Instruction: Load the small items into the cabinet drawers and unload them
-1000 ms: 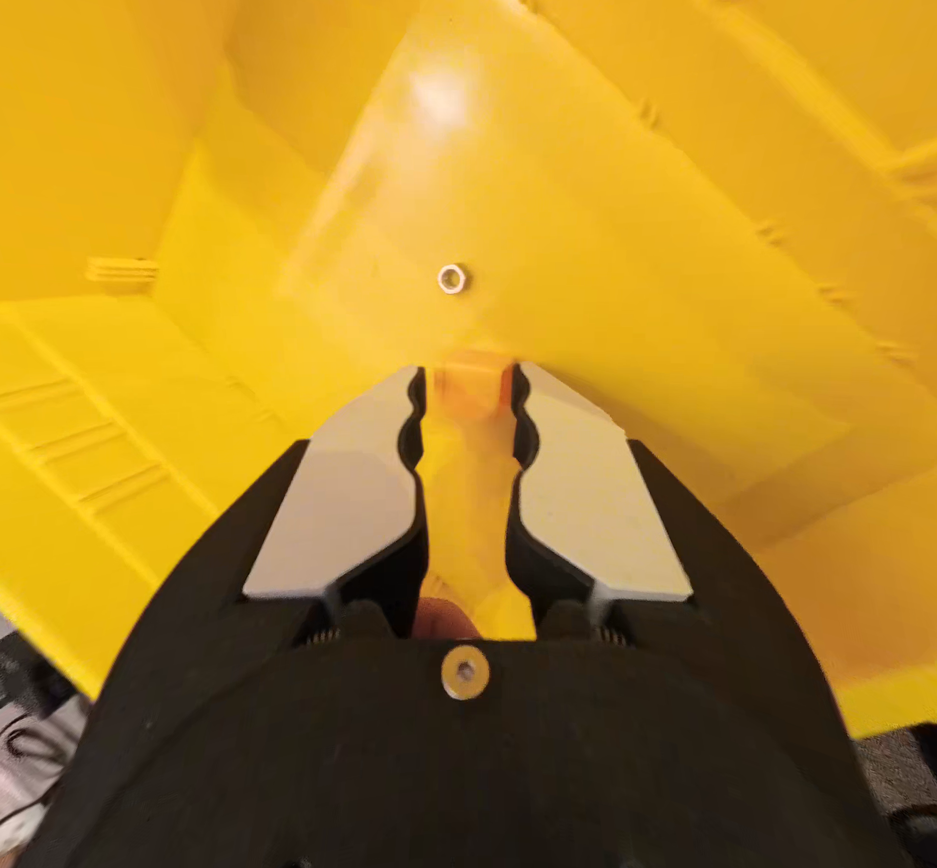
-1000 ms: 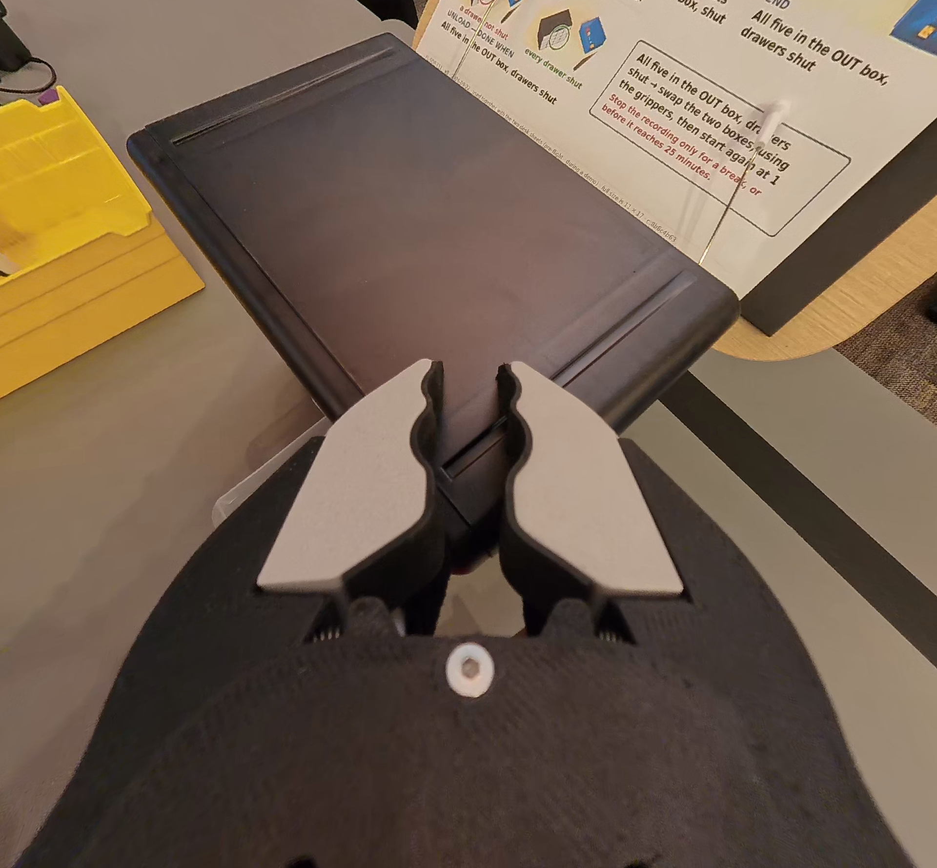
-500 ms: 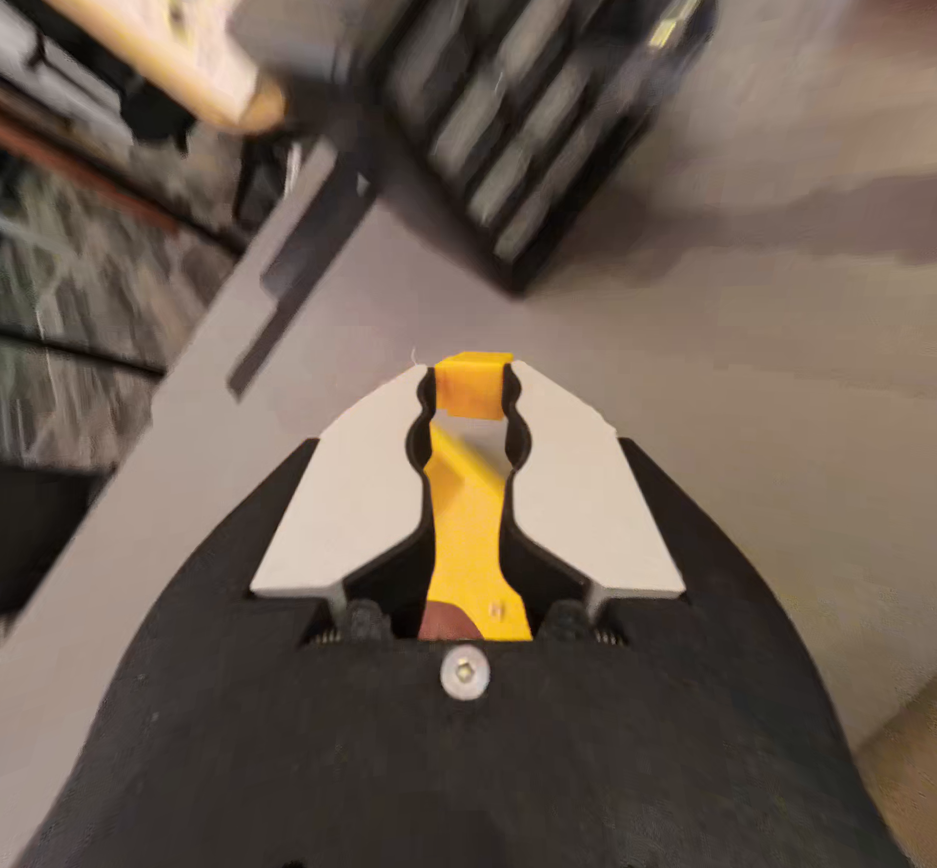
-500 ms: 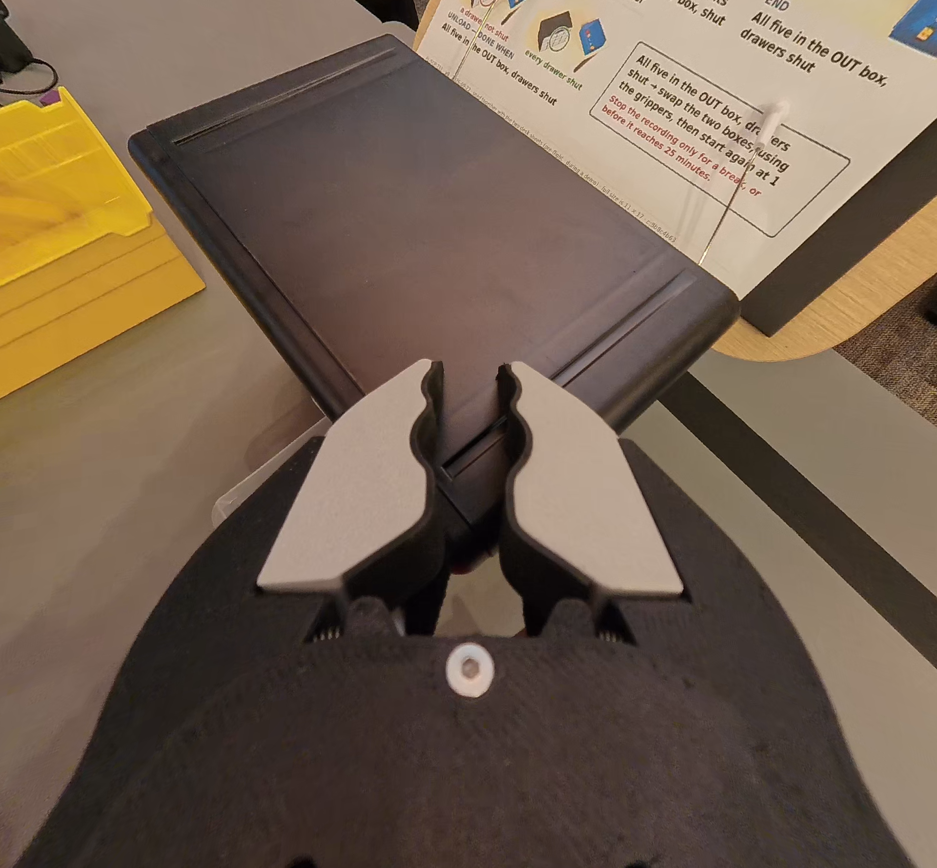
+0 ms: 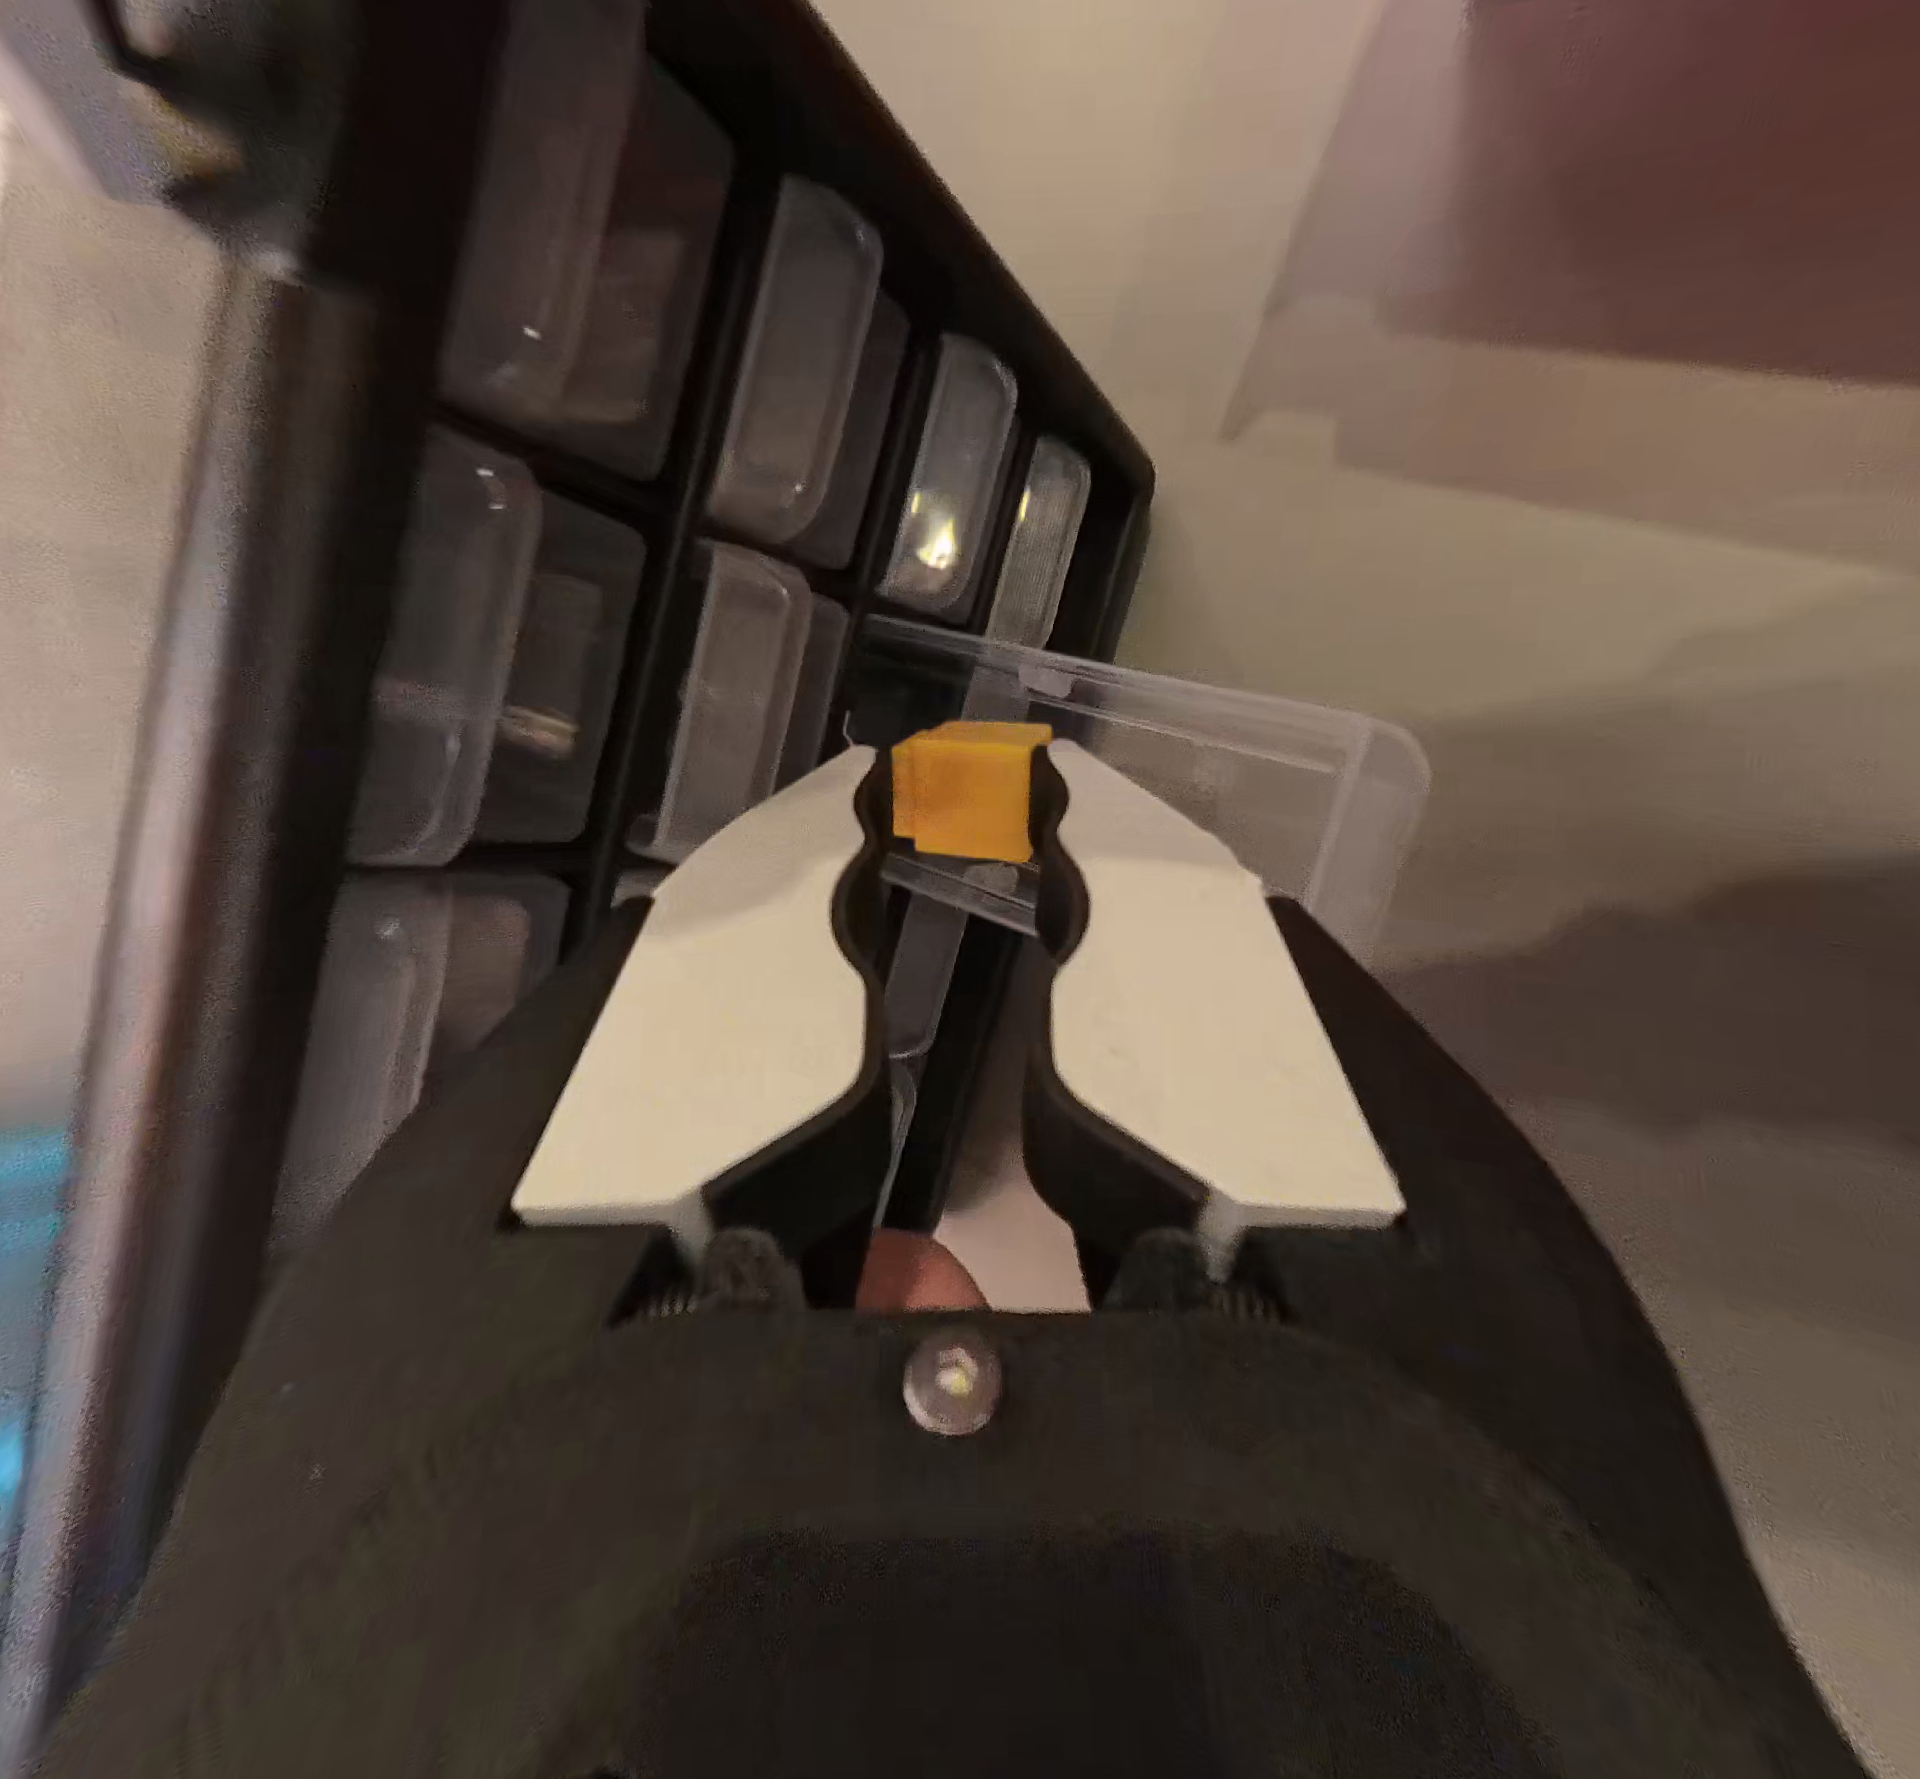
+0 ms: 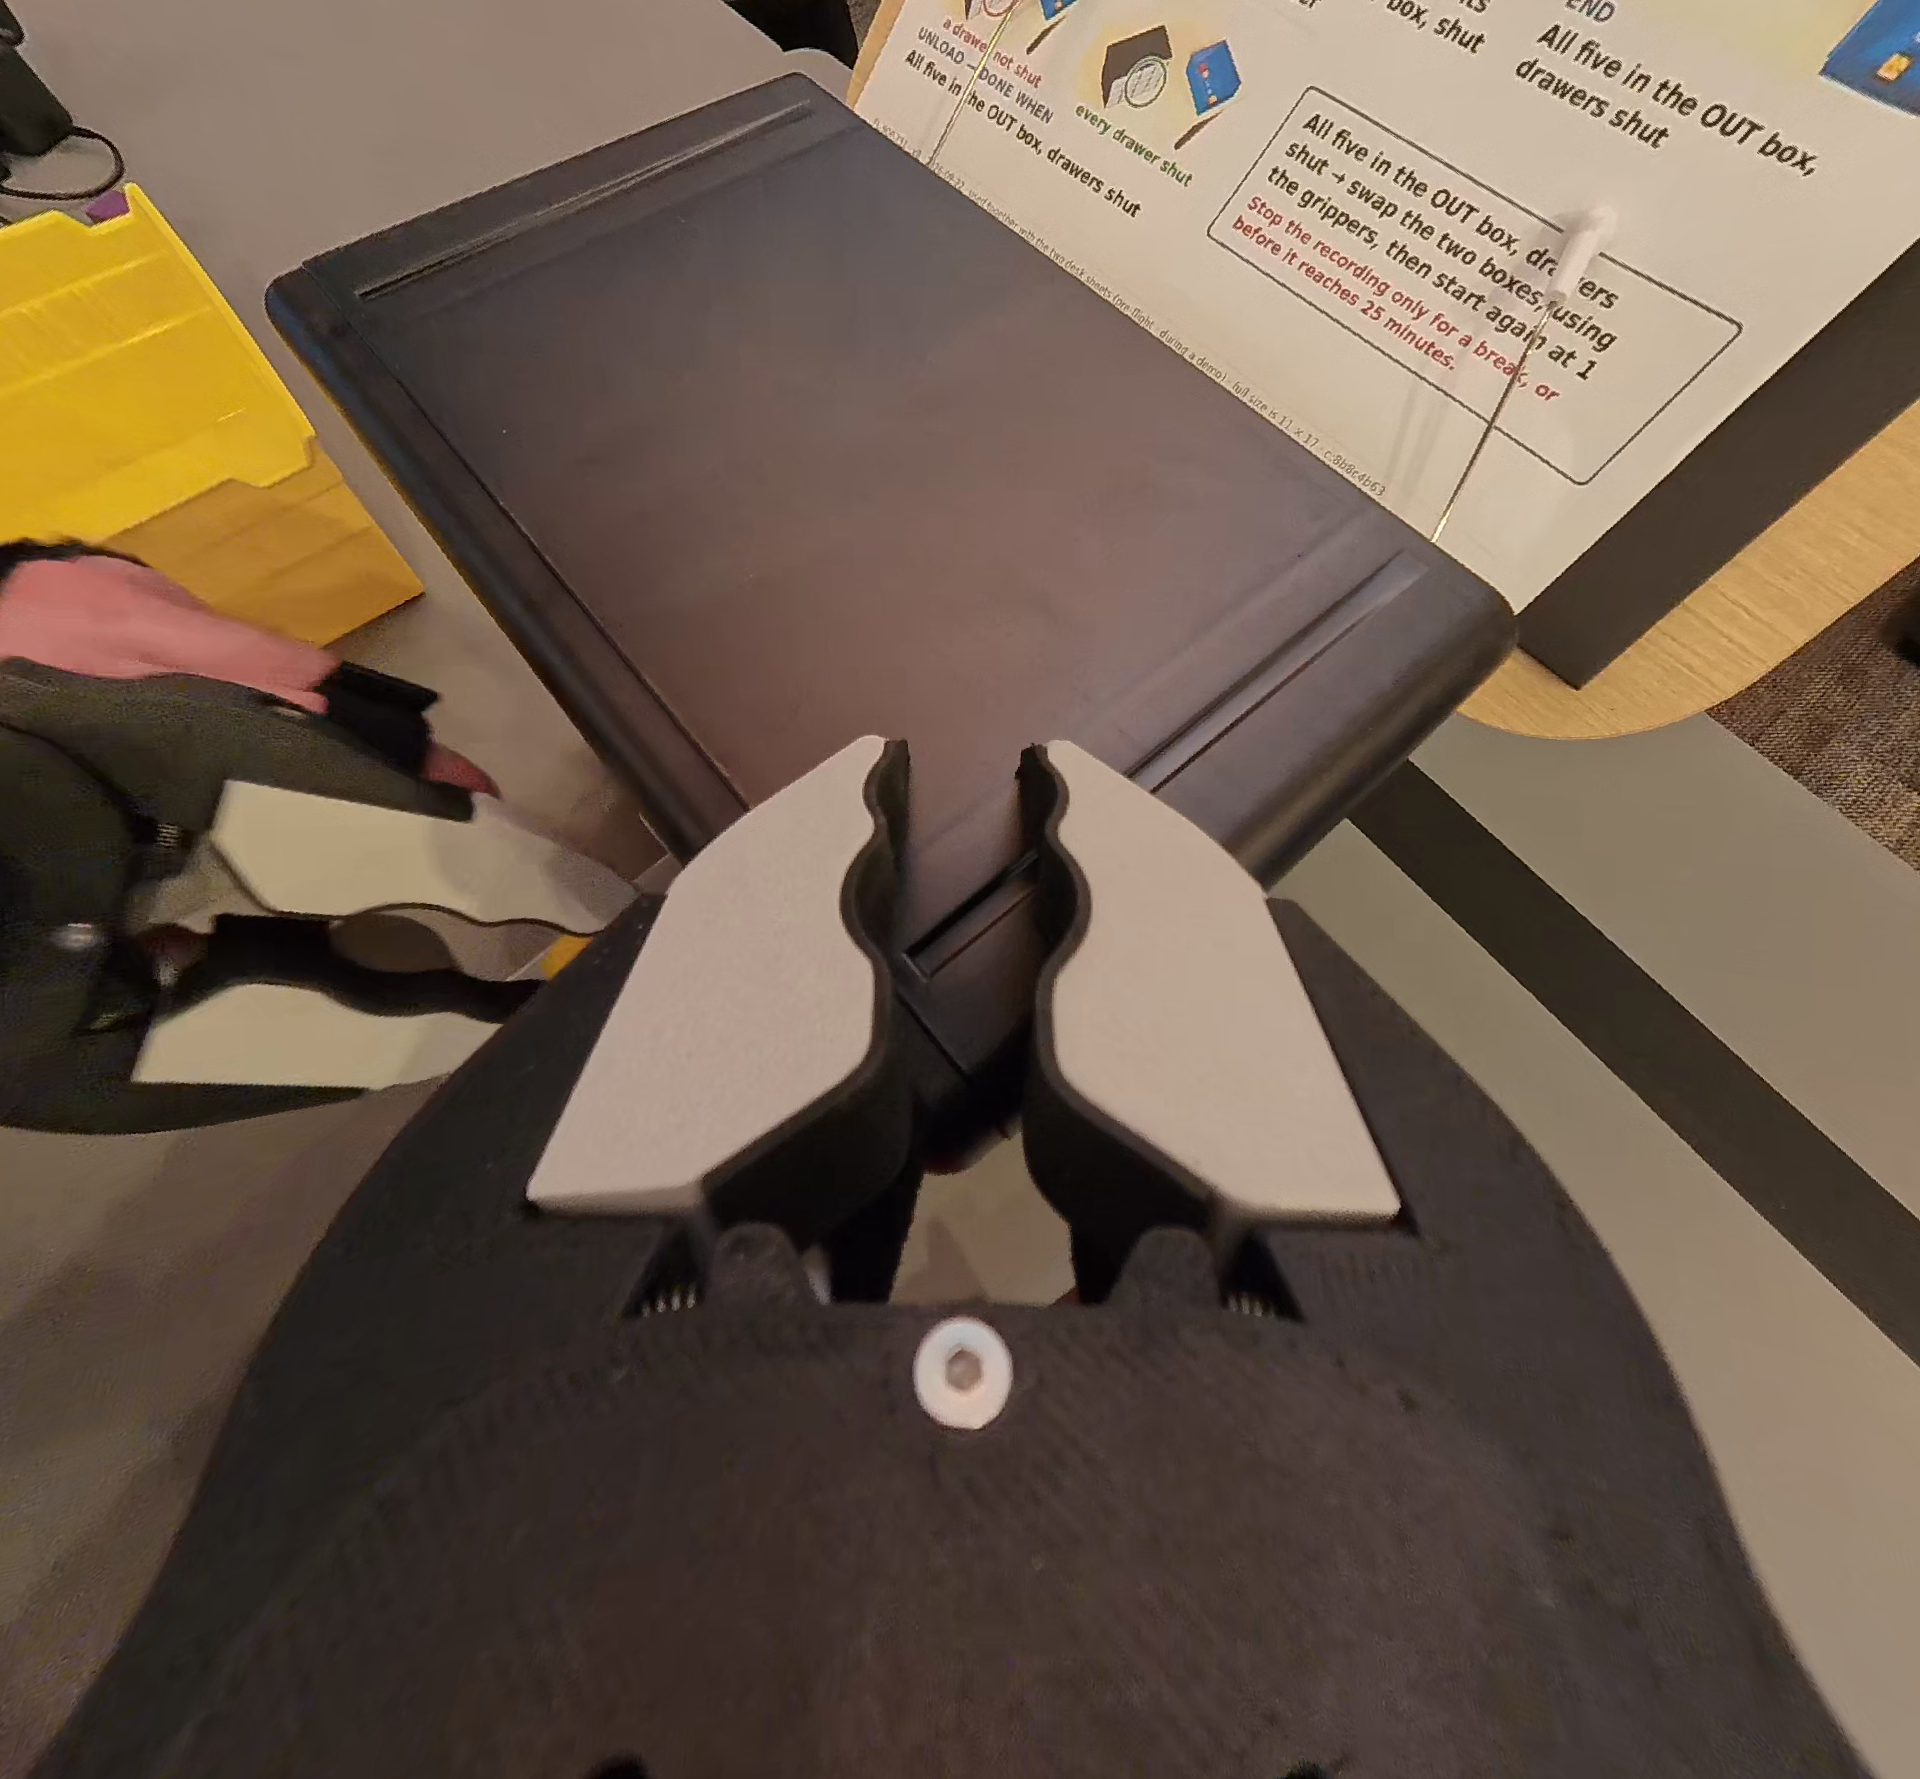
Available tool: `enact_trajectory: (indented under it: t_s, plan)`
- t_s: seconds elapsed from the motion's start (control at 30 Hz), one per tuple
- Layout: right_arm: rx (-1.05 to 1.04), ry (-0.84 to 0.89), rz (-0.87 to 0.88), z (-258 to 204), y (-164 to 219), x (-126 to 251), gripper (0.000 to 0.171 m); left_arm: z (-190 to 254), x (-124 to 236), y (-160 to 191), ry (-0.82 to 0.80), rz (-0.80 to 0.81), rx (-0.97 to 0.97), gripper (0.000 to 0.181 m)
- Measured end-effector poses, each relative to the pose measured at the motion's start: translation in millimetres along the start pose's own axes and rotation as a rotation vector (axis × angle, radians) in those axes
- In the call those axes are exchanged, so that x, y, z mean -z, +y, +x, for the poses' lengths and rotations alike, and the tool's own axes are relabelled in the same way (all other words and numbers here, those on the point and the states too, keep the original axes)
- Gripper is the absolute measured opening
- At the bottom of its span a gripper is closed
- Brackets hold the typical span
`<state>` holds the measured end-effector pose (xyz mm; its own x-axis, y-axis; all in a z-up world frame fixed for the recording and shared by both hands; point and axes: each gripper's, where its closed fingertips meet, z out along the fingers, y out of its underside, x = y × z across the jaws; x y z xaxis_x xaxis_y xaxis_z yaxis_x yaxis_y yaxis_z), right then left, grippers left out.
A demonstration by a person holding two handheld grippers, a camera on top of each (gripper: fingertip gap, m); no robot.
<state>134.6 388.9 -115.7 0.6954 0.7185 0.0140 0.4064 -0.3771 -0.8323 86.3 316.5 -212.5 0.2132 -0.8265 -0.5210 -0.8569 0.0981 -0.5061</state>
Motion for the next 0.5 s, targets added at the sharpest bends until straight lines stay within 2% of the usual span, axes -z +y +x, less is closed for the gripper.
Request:
enact_trajectory:
  t_s: [0.07, 0.17, 0.23, 0.37, 0.5]
  plan:
    - [-0.001, -0.004, 0.004, -0.1, 0.0, 0.2, 0.021, -1.3, -11.1, 3.4, -0.005, -0.019, 0.004, 0.025]
    - [-0.001, -0.008, 0.008, -0.1, 0.1, 0.6, 0.021, -1.7, -20.4, 8.7, -0.017, -0.045, 0.003, 0.041]
    - [-0.002, -0.01, 0.012, -0.3, 0.3, 1.0, 0.021, -3.2, -19.6, 8.6, -0.033, -0.032, 0.012, 0.041]
    - [-0.005, -0.012, 0.016, -0.3, 0.5, 1.4, 0.021, -2.9, 4.4, 1.7, -0.066, 0.053, 0.053, 0.045]
    - [-0.005, -0.013, 0.015, -0.2, 0.4, 1.4, 0.021, 21.6, 41.3, -9.7, -0.036, 0.187, 0.042, 0.044]
